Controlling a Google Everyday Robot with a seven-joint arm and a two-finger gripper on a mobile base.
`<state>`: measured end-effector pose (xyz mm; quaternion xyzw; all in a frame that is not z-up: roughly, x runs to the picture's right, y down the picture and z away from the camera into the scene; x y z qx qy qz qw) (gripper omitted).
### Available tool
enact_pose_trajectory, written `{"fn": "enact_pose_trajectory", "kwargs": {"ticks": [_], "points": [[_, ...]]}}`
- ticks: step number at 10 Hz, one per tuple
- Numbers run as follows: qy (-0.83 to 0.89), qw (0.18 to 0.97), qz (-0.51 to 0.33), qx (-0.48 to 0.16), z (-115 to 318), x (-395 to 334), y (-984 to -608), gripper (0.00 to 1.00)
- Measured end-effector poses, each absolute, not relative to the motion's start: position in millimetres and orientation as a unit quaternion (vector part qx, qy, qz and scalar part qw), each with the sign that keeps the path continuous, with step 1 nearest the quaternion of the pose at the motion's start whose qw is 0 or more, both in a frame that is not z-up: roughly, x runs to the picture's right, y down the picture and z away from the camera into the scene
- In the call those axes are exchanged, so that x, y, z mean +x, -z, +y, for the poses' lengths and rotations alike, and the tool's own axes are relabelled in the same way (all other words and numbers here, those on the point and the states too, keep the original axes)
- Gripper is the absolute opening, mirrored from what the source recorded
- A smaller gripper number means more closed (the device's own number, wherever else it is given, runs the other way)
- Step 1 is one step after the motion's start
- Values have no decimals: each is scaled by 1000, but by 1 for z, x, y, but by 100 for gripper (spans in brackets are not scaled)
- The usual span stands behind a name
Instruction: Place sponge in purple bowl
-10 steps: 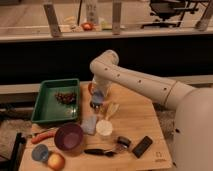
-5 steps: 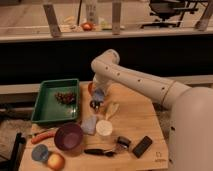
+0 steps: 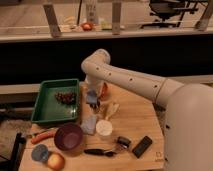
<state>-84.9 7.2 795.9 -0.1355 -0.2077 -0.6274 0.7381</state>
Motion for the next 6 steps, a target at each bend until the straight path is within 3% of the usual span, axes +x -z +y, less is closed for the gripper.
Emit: {"fn": "enact_pose_trajectory", "kwargs": {"ticks": [6], "points": [[672, 691, -229, -136, 32, -140, -763, 1]]}}
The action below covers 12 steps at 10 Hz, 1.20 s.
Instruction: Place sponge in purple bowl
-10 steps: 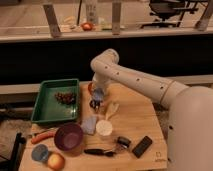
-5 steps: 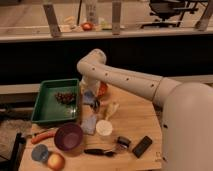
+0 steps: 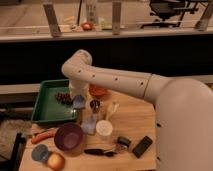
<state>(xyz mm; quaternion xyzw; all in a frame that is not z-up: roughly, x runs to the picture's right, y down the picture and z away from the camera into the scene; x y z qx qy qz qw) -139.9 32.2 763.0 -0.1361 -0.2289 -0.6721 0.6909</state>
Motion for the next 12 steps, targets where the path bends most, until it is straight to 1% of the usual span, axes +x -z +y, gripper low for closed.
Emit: {"fn": "enact_pose_trajectory", "kwargs": {"ticks": [5, 9, 12], "points": [[700, 647, -260, -155, 71, -167, -750, 1], [715, 618, -277, -172, 98, -174, -739, 1], [721, 602, -298, -171, 119, -183, -732, 1]]}}
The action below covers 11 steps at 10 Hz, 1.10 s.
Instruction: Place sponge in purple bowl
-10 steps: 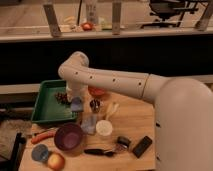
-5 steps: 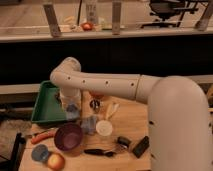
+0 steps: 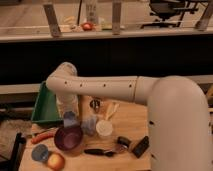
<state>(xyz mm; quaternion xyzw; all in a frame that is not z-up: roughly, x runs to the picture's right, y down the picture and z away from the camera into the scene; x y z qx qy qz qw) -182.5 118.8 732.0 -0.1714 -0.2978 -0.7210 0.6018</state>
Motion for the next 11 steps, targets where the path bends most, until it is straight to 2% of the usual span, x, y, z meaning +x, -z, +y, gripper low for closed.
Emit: {"fn": "enact_pose_trajectory", "kwargs": {"ticks": [11], "points": [[696, 592, -376, -157, 158, -184, -724, 1]]}}
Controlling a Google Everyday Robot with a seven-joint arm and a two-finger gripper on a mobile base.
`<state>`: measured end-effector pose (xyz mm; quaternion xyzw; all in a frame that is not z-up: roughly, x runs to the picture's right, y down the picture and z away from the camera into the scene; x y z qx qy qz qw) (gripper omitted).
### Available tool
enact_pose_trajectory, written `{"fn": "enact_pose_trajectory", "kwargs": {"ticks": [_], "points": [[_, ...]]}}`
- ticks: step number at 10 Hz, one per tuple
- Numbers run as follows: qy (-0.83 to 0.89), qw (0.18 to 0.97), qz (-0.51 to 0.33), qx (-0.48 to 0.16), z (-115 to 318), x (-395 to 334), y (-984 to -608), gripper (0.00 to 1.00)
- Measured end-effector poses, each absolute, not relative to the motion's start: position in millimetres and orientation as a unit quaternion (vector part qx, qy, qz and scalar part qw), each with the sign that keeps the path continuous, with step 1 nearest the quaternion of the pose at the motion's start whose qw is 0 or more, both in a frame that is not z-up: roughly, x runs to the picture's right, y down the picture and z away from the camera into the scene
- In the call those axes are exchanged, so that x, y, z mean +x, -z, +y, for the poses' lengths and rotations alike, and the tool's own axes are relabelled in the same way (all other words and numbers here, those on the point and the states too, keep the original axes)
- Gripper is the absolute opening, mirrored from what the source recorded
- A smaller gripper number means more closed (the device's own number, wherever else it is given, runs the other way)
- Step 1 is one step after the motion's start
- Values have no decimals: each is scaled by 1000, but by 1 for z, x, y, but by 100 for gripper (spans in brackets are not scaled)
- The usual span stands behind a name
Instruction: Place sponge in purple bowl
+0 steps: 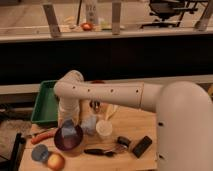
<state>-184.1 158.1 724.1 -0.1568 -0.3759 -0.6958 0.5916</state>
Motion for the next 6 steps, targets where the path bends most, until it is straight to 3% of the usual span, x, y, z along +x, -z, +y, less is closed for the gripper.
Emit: {"fn": "enact_pose_trajectory", "kwargs": {"ticks": [6], "points": [[691, 590, -384, -166, 167, -184, -719, 1]]}}
